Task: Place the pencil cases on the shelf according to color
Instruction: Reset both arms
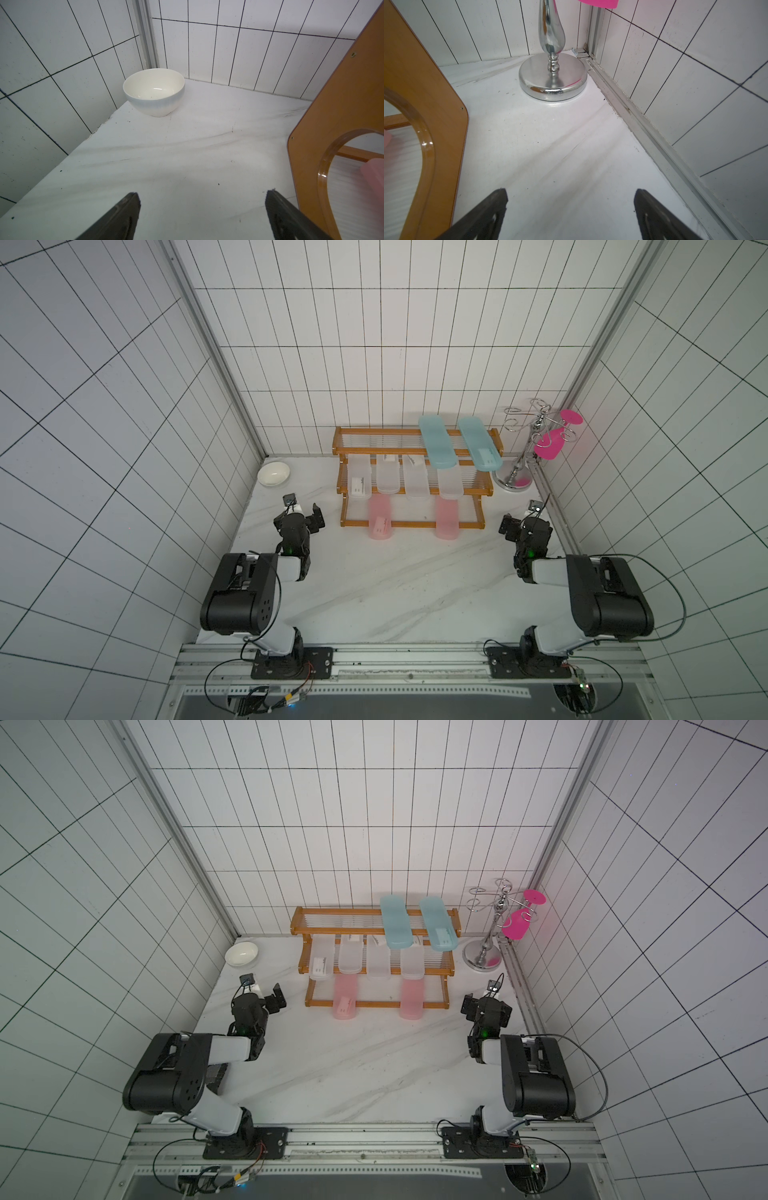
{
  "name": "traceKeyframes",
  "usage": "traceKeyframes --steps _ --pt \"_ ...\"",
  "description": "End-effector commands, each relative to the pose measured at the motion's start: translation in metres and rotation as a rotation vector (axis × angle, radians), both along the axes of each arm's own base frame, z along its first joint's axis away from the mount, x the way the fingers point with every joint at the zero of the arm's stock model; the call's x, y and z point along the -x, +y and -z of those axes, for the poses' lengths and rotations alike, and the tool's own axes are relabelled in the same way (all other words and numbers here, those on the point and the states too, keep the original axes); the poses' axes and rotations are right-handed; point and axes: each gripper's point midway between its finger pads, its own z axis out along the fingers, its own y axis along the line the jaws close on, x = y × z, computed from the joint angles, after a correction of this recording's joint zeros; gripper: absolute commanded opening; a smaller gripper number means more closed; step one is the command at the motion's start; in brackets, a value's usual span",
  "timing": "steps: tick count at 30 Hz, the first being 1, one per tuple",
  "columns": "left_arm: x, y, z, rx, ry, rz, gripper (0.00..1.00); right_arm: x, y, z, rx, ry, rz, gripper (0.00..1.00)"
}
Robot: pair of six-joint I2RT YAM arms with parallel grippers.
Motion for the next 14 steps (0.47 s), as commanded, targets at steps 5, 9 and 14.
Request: traceKeyframes --steps 5,9,14 --pt "-0.0013 -0.001 -0.0029 0.006 -0.003 0.008 0.98 -0.0028 -0.0026 -0.0075 -0.001 -0.028 0.007 0.99" --pt "-0.0026 -0.0013 -0.0035 0.007 -0.003 0.009 0.98 -0.0029 -0.0027 -0.0079 -0.001 -0.029 0.008 0.99" --pt "-0.0017 -0.0013 -0.0037 0.007 -0.005 0.009 0.98 -0.0029 -0.0026 -0.0076 -0.001 -0.029 0.007 0.99"
